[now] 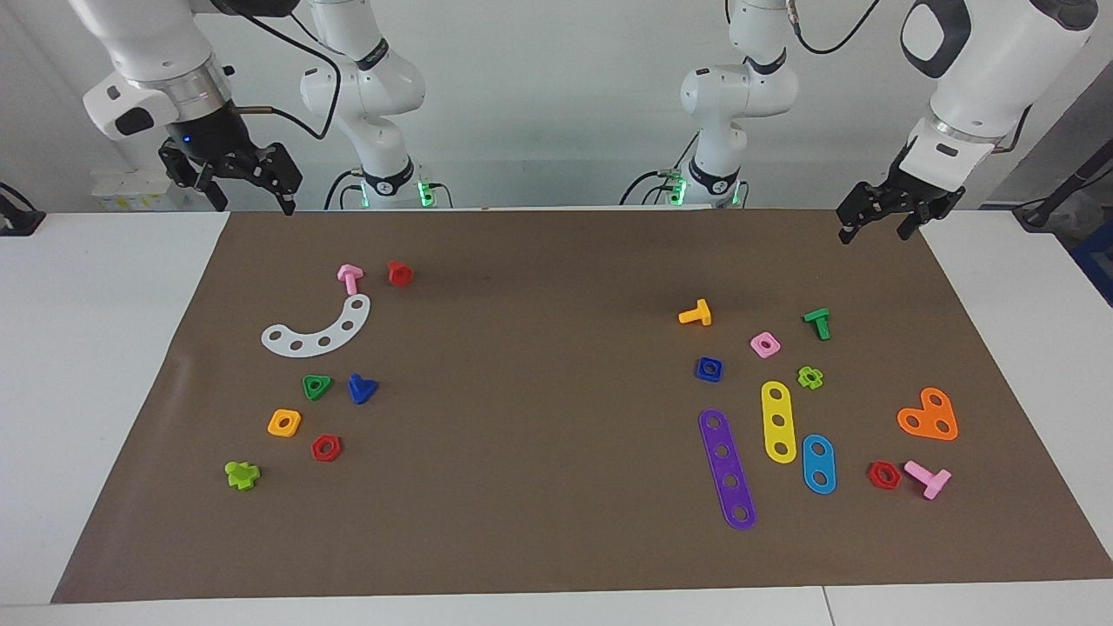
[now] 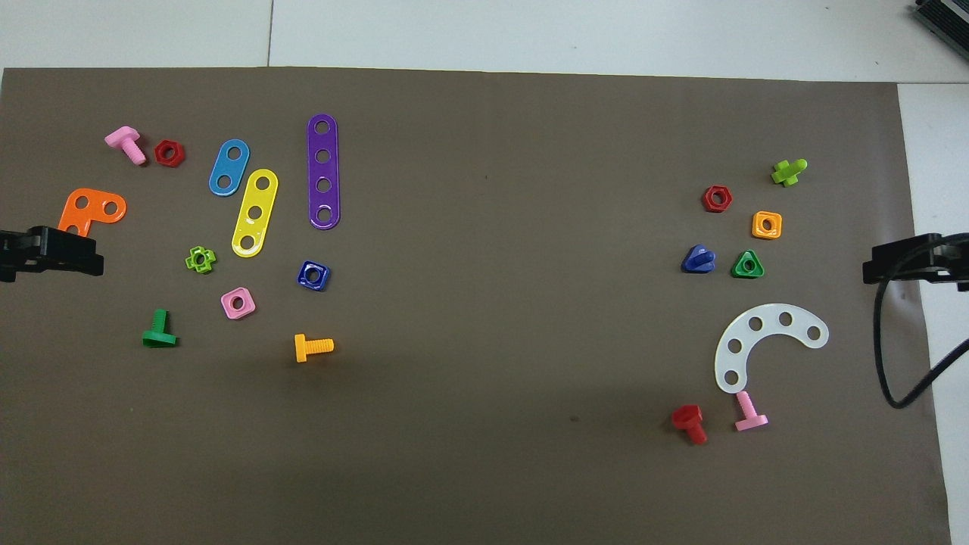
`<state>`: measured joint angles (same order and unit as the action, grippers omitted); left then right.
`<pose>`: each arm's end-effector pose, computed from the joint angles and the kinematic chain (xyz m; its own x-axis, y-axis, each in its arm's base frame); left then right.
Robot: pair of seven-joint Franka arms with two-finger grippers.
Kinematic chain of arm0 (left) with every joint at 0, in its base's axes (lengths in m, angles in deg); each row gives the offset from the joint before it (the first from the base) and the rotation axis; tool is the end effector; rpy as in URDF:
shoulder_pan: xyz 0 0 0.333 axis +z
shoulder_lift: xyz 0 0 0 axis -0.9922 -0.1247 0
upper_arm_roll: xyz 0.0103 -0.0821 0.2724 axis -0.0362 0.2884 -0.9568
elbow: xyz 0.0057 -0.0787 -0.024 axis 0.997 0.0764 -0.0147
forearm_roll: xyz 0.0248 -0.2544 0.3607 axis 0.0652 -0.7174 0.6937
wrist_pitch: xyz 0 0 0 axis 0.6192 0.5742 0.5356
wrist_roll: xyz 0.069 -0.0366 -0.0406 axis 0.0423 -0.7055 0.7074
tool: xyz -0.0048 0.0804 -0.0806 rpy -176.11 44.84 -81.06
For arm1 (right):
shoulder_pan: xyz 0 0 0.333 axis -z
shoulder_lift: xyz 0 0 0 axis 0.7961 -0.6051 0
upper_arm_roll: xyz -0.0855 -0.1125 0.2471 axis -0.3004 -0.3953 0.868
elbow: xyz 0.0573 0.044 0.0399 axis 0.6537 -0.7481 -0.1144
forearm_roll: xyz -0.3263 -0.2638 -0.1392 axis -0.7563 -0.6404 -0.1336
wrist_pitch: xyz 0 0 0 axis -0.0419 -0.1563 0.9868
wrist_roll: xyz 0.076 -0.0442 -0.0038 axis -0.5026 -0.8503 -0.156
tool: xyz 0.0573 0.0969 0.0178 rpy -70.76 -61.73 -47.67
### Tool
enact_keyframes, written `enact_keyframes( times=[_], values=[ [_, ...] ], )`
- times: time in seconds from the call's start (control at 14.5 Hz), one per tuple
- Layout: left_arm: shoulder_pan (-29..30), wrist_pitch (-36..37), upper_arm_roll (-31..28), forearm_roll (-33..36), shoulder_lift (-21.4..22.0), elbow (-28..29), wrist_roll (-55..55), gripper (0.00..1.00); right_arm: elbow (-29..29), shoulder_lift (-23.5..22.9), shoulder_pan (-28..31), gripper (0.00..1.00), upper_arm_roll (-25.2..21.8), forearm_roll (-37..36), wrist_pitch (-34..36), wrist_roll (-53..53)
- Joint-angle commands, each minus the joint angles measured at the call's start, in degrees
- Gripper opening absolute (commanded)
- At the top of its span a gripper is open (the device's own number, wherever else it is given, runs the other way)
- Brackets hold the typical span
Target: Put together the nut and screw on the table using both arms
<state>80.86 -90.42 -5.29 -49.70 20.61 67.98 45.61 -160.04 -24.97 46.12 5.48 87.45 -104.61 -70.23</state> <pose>0.5876 0.0038 0.5625 0.9996 0.0115 -0.0240 0.0118 -0.9999 0.0111 0.5732 -0.0175 0.6156 0.9945 -0.1029 -0.0173 -0.1027 -0.9946 0.0111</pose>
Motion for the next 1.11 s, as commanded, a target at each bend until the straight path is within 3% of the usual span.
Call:
enact_keyframes(
  times=[0.0,0.83,1.04],
  values=[
    [0.0,-0.5,-0.2,-0.3,1.7,1.9,0.0,1.0,-0.5,0.2,0.3,1.0,0.0,0.9,-0.3,-0.3],
    [0.0,-0.5,-0.2,-0.3,1.7,1.9,0.0,1.0,-0.7,0.4,0.8,1.0,-0.2,1.2,-0.6,1.6],
    [0.0,-0.5,-0.2,-0.3,1.7,1.9,0.0,1.0,-1.1,-2.0,1.2,1.0,-0.2,1.7,-3.9,4.4]
  ],
)
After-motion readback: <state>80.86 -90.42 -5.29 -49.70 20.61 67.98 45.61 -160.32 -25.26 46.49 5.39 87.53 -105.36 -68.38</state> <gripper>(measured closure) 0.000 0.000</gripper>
